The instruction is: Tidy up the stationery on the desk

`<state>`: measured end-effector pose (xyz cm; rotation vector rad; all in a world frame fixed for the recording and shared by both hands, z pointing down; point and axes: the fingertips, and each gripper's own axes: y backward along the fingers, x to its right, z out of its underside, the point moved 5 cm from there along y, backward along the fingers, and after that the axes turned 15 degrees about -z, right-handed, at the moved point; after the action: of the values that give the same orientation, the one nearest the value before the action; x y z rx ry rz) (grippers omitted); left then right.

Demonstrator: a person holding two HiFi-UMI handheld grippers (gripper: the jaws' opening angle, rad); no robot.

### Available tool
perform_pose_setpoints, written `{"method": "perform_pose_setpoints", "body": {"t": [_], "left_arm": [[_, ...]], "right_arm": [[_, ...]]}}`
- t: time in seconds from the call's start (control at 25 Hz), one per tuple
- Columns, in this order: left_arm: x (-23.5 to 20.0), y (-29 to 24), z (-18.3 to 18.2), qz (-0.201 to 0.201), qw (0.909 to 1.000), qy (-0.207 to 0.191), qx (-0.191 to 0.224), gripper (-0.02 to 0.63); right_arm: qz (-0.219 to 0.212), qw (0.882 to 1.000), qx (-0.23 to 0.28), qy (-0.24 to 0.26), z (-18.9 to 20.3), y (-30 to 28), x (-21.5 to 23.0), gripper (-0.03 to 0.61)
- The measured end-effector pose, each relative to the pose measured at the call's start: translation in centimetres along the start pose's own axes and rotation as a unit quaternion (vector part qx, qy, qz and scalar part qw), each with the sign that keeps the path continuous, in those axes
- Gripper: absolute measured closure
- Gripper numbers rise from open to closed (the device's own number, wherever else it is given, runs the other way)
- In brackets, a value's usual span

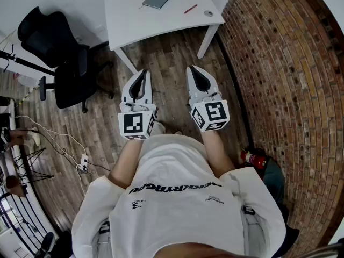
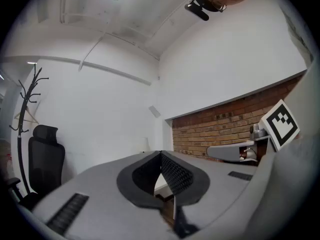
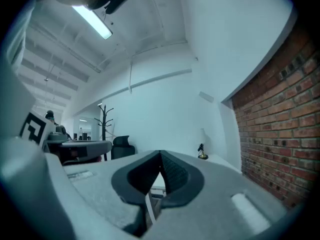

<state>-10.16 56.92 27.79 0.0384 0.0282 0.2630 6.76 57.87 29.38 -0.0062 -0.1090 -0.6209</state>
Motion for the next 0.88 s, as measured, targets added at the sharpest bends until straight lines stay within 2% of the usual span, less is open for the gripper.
{"method": "perform_pose_setpoints", "body": {"t": [0.48, 0.72, 0.88], "left_arm": [[1.2, 0.7, 2.2, -0.006, 0.9996, -0.005, -0.028, 0.615], [0.3, -2.1, 2.9, -0.015, 0.9994, -0.003, -0.030, 0.615], [-0.6, -5.7, 4.0, -0.018, 0.9994, 0.001, -0.028, 0.615]], "right_arm": [[0.015, 1.000, 0.005, -0.016, 1.0, 1.3, 0.8, 0.581], [0.024, 1.000, 0.001, -0.013, 1.5, -0.5, 2.7, 0.581], [0.026, 1.000, -0.002, -0.008, 2.0, -3.5, 5.1, 0.581]]}}
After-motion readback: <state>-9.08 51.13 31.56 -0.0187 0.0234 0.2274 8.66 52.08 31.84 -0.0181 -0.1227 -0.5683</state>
